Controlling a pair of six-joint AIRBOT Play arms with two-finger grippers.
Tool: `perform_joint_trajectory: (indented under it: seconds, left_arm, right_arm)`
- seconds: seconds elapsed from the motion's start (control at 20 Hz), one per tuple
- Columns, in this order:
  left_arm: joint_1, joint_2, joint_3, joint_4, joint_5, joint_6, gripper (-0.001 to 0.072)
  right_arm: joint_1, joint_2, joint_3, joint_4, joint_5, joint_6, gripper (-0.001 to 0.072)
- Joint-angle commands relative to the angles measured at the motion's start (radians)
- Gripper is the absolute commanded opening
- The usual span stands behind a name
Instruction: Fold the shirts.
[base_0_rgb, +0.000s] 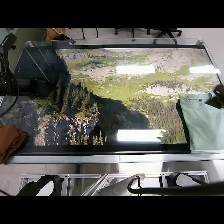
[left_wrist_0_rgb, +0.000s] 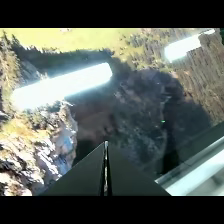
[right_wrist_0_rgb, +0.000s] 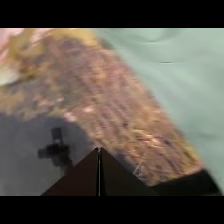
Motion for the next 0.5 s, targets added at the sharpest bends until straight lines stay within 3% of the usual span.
perform_joint_trajectory:
  seconds: [0.0, 0.2, 0.45]
  left_arm:
    - [-0.045, 0.125, -0.196, 0.003, 0.030, -0.022, 0.0021]
    - [-0.127, 0.272, -0.458, 0.005, 0.083, -0.027, 0.0021]
    - [-0.165, 0.381, -0.624, 0.005, 0.110, -0.027, 0.0021]
  right_arm:
    - [0.275, 0.051, -0.127, 0.043, -0.135, -0.069, 0.0015]
    - [0.583, 0.148, -0.366, 0.034, -0.290, -0.091, 0.0015]
    - [0.787, 0.187, -0.475, 0.034, -0.317, -0.162, 0.0017]
